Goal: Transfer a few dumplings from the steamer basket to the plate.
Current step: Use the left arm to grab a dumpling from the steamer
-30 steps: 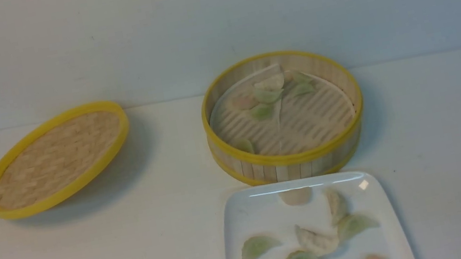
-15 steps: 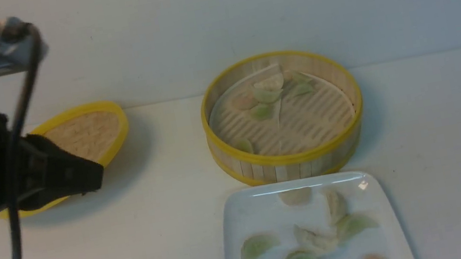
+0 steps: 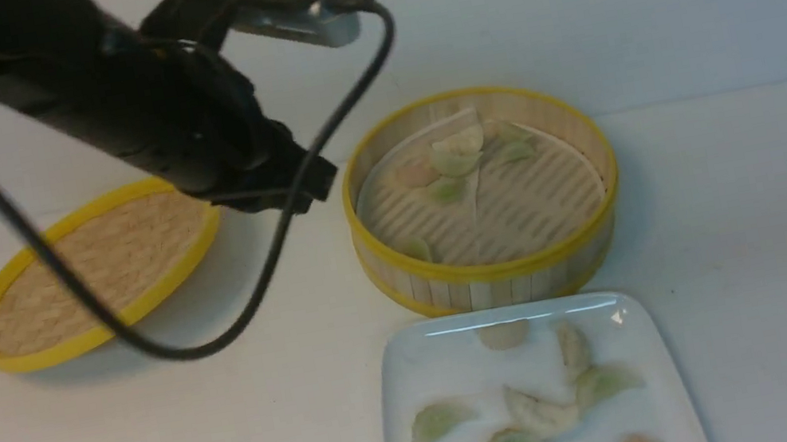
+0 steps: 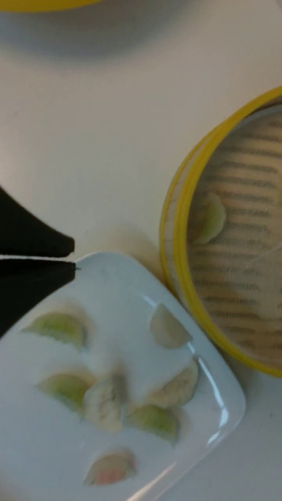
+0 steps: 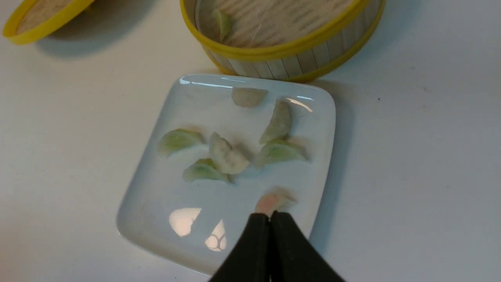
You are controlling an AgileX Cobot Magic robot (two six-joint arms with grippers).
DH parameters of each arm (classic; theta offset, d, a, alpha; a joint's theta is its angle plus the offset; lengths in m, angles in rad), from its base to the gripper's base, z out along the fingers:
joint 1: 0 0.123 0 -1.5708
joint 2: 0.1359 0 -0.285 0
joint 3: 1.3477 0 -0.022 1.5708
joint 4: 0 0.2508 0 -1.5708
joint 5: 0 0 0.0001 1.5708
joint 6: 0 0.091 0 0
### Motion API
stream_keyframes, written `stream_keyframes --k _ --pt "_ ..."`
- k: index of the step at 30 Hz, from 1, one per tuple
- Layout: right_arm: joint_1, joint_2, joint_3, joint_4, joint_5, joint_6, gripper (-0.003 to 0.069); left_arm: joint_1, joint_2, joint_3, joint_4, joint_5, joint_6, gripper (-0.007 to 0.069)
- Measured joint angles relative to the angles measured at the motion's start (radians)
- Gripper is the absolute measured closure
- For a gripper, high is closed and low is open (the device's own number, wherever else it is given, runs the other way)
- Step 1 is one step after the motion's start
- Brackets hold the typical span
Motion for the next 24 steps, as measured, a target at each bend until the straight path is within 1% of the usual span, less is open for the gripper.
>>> stream_keyframes --k 4,7,8,9,10,14,17,20,24 --pt "0.0 -0.008 0.0 0.003 0.004 0.0 0.0673 -0.049 0.124 -0.103 0.098 -0.027 -0.048 0.0595" --pt "0.0 -0.01 0.0 0.003 0.005 0.0 0.0673 -0.083 0.247 -0.199 0.15 -0.028 -0.08 0.053" --pt "0.0 -0.01 0.0 0.003 0.007 0.0 0.0673 -0.091 0.285 -0.235 0.161 -0.029 -0.09 0.0494" --pt "0.0 -0.01 0.0 0.003 0.007 0.0 0.0673 -0.092 0.301 -0.241 0.165 -0.029 -0.091 0.048" --pt "0.0 -0.01 0.0 0.005 0.012 0.0 0.0673 -0.097 0.353 -0.281 0.173 -0.029 -0.097 0.0427" --pt "0.0 -0.01 0.0 0.005 0.033 0.0 0.0673 -0.098 0.489 -0.386 0.182 -0.039 -0.105 0.0274" --pt "0.0 -0.01 0.0 0.005 0.044 0.0 0.0673 -0.098 0.562 -0.439 0.183 -0.055 -0.122 0.0204" --pt "0.0 -0.01 0.0 0.005 0.053 0.0 0.0673 -0.098 0.627 -0.478 0.183 -0.06 -0.133 0.0165" --pt "0.0 -0.01 0.0 0.005 0.06 0.0 0.0673 -0.098 0.678 -0.496 0.185 -0.051 -0.14 0.0155"
